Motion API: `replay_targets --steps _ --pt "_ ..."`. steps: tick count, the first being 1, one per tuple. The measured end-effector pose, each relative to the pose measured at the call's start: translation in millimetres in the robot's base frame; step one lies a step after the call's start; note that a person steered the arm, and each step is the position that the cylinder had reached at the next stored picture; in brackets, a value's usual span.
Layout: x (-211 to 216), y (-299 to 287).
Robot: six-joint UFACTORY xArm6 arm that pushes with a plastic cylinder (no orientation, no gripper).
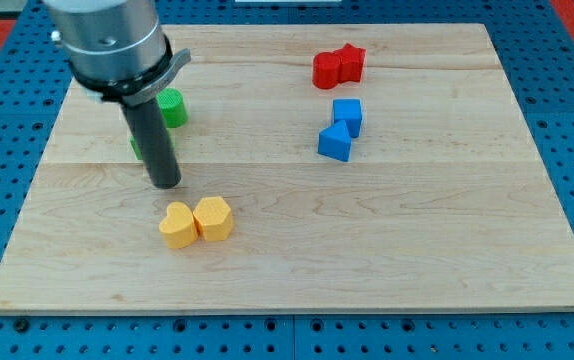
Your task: Move the green blocks slightly towards top
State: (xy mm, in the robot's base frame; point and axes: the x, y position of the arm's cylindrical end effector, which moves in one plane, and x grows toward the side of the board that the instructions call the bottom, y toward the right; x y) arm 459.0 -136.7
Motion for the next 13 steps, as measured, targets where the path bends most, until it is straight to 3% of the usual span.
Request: replay_targets --steps 2,3,5,6,7,8,10,11,12,13 --pt "-62 -11" --pt "-67 33" --pt "-103 -3" --pt "-95 1" --pt "-50 17" --pt "-42 -20" --pt "-92 -57" --pt "-84 -54" --pt "-64 -81" --pt "-79 -130"
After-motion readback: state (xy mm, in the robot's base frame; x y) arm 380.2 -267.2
